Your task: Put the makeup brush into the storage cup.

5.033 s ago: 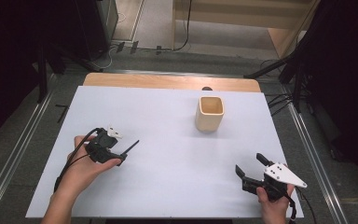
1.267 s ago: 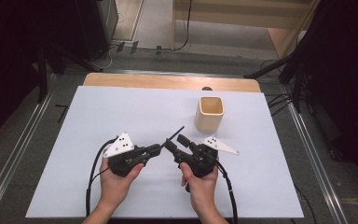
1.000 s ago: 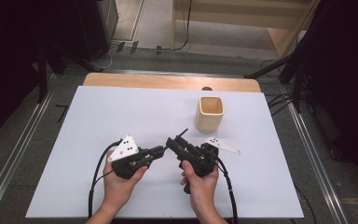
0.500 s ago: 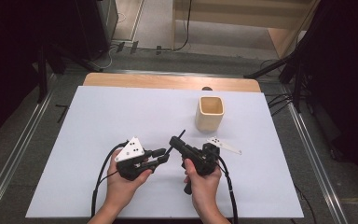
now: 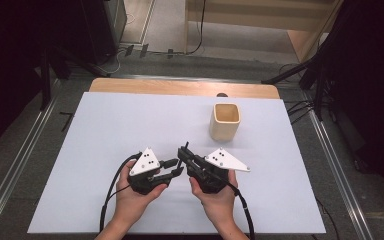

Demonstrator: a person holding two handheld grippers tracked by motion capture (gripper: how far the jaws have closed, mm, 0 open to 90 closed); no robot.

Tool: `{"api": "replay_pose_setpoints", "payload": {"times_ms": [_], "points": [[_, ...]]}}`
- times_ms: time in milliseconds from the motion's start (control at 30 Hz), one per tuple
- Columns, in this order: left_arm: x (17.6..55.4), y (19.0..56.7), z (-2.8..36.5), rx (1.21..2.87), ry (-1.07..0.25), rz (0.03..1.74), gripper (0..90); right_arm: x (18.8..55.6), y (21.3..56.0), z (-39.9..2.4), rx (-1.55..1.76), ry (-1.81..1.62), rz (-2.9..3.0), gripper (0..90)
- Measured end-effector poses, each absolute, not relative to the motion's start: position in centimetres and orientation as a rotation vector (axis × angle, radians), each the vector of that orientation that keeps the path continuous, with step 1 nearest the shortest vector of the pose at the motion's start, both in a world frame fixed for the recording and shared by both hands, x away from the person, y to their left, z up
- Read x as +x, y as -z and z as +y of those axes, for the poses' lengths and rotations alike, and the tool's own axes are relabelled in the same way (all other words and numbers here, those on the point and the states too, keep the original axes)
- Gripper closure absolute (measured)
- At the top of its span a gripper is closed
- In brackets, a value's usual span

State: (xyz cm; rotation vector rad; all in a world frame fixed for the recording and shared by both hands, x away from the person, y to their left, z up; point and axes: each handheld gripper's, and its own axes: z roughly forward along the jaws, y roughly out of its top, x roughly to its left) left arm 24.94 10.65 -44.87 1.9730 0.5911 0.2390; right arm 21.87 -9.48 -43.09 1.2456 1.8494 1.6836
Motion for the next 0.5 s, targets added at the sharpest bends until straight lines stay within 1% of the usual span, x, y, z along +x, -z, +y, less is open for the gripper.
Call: {"api": "replay_pose_setpoints", "payload": {"times_ms": [133,167,233,267,300,333,367,400,433,500], "points": [[24.86,45.01,10.24,2.004,-0.249,0.584,71.3,21.84,43.10,-9.46,1.243,-1.675,1.852,85.5],[24.87,45.08,10.13,2.015,-0.248,0.582,75.9,21.78,43.04,-9.46,1.232,-1.665,1.846,85.5],[24.88,45.23,9.93,2.032,-0.244,0.581,81.2,21.72,42.94,-9.46,1.218,-1.653,1.841,85.5],[24.86,45.25,9.91,2.034,-0.250,0.581,81.2,21.72,42.94,-9.46,1.218,-1.653,1.841,85.5],[24.88,45.23,9.95,2.031,-0.246,0.581,83.6,21.70,42.90,-9.45,1.219,-1.654,1.839,85.4],[24.94,45.23,9.99,2.025,-0.233,0.578,84.0,21.65,42.89,-9.42,1.224,-1.658,1.835,85.2],[24.96,45.20,10.05,2.022,-0.224,0.577,84.4,21.64,42.89,-9.40,1.231,-1.662,1.828,84.5],[24.98,45.18,10.11,2.013,-0.218,0.581,84.6,21.70,42.96,-9.44,1.262,-1.698,1.827,76.8],[25.04,45.16,10.22,2.006,-0.212,0.584,84.6,21.76,43.05,-9.42,1.269,-1.721,1.826,75.4],[25.11,45.09,10.39,1.990,-0.208,0.596,84.7,21.80,43.28,-9.25,1.281,-1.709,1.840,76.1]]}}
